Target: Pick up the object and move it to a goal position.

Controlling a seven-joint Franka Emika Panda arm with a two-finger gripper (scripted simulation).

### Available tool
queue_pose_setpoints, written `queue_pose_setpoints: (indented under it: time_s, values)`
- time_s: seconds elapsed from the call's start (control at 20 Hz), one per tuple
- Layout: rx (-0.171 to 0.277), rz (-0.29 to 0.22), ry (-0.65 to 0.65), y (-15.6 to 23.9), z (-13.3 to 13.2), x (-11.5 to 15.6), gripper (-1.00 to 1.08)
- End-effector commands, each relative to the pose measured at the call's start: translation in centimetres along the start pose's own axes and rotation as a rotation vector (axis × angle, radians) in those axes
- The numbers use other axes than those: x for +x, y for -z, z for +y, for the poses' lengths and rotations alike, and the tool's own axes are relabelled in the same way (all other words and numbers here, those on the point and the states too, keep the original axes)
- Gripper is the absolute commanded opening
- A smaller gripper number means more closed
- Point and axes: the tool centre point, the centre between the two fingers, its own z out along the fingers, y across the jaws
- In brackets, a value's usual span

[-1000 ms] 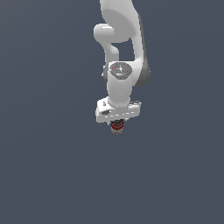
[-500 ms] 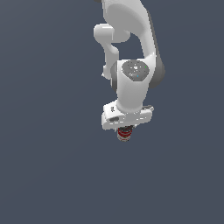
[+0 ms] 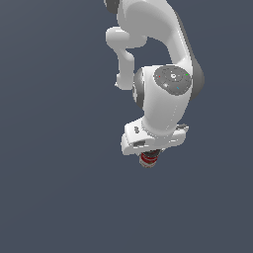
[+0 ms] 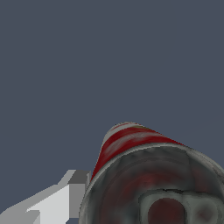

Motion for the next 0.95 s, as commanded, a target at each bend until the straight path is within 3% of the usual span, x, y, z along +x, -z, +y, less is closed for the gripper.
queue_pose_setpoints:
  time_s: [0.0, 0.4, 0.9]
  values:
    - [0.0, 0.004, 0.0, 0.8, -0.3, 1.2, -1.0]
    - [0.0, 0.004, 0.0, 2.0, -1.0, 3.4, -1.0]
    - [0.0, 0.004, 0.0, 2.5, -1.2, 4.3, -1.0]
